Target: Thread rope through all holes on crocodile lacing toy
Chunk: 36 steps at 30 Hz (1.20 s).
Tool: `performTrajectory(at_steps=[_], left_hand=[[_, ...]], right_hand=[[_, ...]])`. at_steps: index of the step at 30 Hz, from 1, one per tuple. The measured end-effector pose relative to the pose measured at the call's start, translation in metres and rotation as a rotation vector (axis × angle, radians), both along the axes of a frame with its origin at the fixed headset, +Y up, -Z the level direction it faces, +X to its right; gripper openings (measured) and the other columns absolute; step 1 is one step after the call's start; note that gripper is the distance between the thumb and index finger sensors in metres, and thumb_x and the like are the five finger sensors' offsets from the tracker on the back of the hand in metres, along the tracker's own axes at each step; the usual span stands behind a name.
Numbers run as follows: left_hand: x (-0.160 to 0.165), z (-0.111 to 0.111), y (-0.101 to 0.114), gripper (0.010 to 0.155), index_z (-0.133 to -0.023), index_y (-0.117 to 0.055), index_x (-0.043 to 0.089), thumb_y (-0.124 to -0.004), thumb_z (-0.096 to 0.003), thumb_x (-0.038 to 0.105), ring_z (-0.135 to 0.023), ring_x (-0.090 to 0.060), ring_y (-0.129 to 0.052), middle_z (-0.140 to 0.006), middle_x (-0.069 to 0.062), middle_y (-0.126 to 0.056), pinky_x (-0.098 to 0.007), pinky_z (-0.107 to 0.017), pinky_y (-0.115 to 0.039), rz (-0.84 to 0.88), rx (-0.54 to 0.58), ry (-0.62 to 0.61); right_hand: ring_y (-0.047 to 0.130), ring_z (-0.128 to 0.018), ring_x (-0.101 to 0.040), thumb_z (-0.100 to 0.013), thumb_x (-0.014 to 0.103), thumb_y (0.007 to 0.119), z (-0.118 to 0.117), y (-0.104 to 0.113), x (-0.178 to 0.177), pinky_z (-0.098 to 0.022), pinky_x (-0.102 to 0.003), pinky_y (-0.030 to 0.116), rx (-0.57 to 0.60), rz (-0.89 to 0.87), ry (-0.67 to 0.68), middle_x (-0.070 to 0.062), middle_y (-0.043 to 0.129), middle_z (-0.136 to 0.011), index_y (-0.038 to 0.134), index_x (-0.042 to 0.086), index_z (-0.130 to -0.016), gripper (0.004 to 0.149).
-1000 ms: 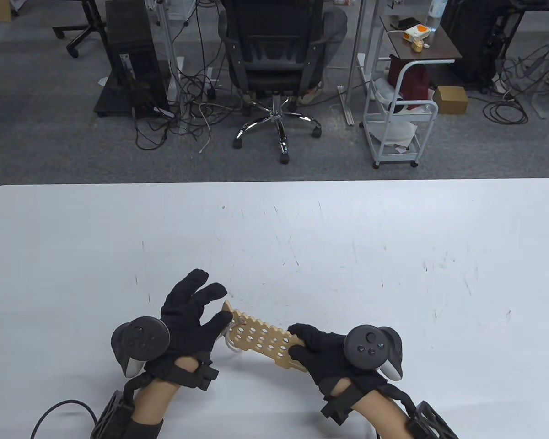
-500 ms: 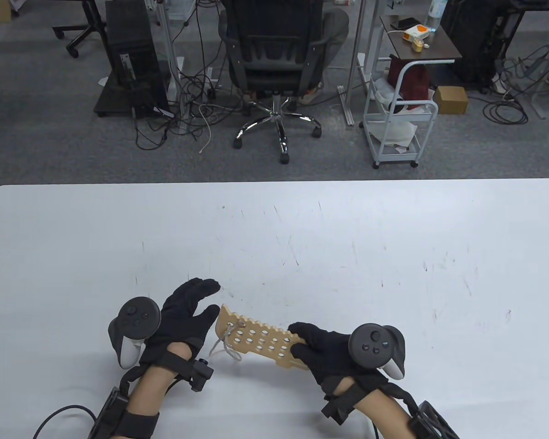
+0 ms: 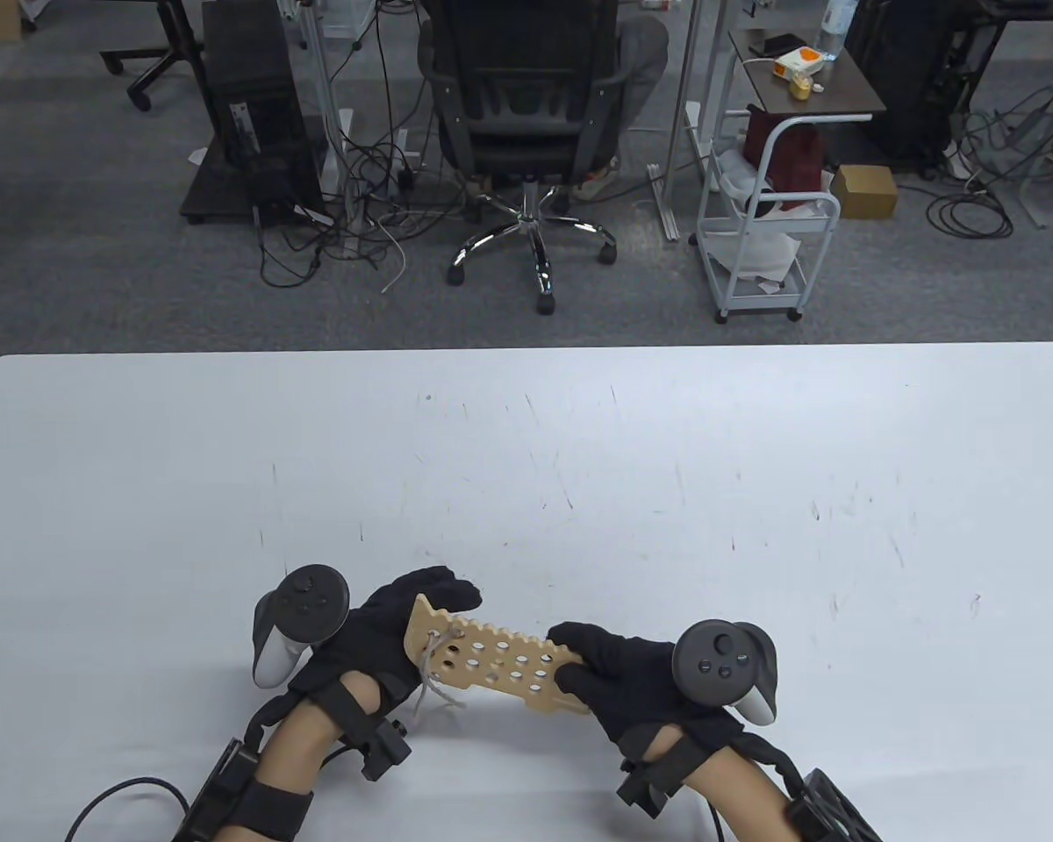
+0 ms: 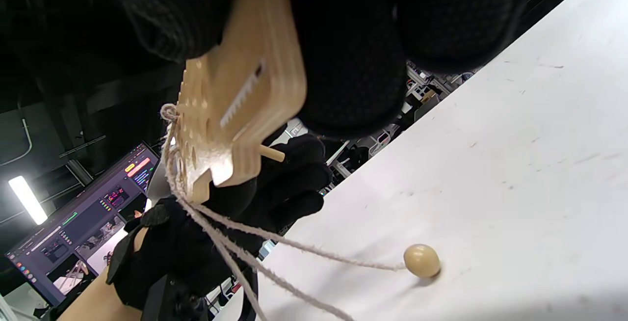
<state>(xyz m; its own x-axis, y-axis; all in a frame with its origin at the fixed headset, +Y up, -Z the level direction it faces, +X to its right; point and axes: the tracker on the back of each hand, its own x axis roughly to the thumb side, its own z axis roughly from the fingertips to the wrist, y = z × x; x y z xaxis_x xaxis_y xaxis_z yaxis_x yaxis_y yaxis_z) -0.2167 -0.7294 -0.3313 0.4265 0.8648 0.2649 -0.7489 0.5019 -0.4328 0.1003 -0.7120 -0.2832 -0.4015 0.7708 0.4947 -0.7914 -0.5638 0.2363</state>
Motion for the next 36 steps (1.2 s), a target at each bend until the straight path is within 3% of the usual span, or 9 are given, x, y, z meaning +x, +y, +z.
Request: performTrajectory(at_steps=[8,36], left_hand=[[0.001,0.002,0.004,0.045,-0.083,-0.087,0.05,-0.091,-0.0387,0.045,-0.101,-0.034,-0.065,-0.109,-0.002,-0.066,-0.059,-0.077,-0.047,0.022,0.047,0.024],[-0.022,-0.001,0.008,0.047,-0.086,-0.091,0.038,-0.087,-0.0404,0.045,-0.093,-0.034,-0.078,-0.1,-0.004,-0.08,-0.06,-0.075,-0.051,0.002,0.021,0.259]], right_hand=[[0.101,-0.045,-0.022,-0.047,0.038,0.078,-0.001,0.001,0.002,-0.041,-0.046,0.081,-0.007,-0.022,-0.003,-0.003,0.095,-0.067,0.072,0.02,-0.092,0.048],[0.101,-0.045,-0.023,-0.048,0.038,0.078,-0.018,-0.002,0.036,-0.041,-0.047,0.081,-0.055,-0.067,-0.186,-0.003,0.095,-0.067,0.072,0.019,-0.092,0.048]])
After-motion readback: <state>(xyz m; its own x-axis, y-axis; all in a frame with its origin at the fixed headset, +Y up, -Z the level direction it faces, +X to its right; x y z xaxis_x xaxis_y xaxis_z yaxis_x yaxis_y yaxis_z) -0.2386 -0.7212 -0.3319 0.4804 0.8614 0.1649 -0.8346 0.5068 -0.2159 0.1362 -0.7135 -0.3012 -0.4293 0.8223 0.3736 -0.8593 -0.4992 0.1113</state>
